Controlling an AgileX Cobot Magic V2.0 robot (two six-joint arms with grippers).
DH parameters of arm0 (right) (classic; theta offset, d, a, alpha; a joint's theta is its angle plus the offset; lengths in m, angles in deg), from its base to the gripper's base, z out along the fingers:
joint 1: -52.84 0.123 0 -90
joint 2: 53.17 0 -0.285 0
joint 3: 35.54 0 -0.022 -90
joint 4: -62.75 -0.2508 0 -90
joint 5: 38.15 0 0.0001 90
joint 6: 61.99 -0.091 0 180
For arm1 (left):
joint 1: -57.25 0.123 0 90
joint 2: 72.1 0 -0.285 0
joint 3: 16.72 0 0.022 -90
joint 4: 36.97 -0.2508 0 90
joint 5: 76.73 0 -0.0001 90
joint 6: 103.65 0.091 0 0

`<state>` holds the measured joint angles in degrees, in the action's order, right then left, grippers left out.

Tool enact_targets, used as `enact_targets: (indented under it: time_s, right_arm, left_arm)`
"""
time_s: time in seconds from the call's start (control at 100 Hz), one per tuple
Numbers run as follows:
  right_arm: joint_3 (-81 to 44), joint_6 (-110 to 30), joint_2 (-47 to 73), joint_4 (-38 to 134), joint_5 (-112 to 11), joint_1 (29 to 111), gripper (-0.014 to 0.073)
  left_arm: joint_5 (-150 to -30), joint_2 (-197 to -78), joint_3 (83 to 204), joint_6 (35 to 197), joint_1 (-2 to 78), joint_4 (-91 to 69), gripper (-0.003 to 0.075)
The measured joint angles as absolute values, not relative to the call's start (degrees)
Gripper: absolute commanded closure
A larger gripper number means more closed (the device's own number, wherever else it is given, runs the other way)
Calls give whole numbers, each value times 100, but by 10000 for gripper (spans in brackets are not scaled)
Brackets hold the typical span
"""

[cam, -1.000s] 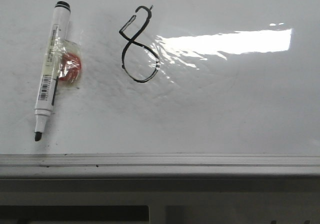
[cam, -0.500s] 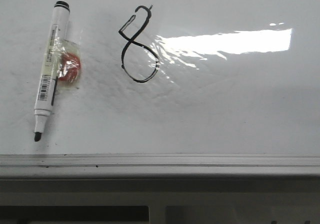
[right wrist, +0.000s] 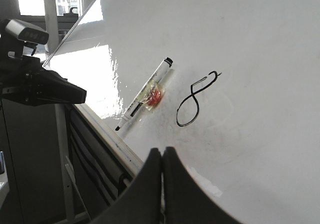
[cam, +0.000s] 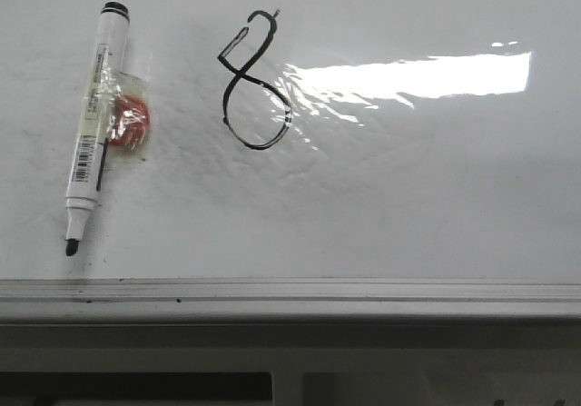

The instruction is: Write number 8 on whiteboard

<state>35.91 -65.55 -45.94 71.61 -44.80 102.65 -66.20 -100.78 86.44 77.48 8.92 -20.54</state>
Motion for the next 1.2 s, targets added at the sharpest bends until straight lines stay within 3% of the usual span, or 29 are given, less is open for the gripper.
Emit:
enact_targets:
  time_s: [0.2, 0.69, 0.95, 1.2]
  right_arm:
    - [3596, -6555, -4594, 7161, -4480, 10265, 657]
    - [3596, -6555, -4594, 7161, -4476, 10265, 657]
    - [3596, -6555, -4594, 7161, -4465, 10265, 657]
    - [3596, -6555, -4594, 7161, -4465, 10265, 657]
  left_arm:
    - [-6741, -9961, 8644, 7715, 2102, -2559, 741]
    - [-8191, -8323, 8644, 6858, 5021, -3803, 741]
    - [-9499, -7964, 8644, 7035, 5443, -3652, 741]
    - [-9586, -7964, 8644, 7246, 5497, -3574, 741]
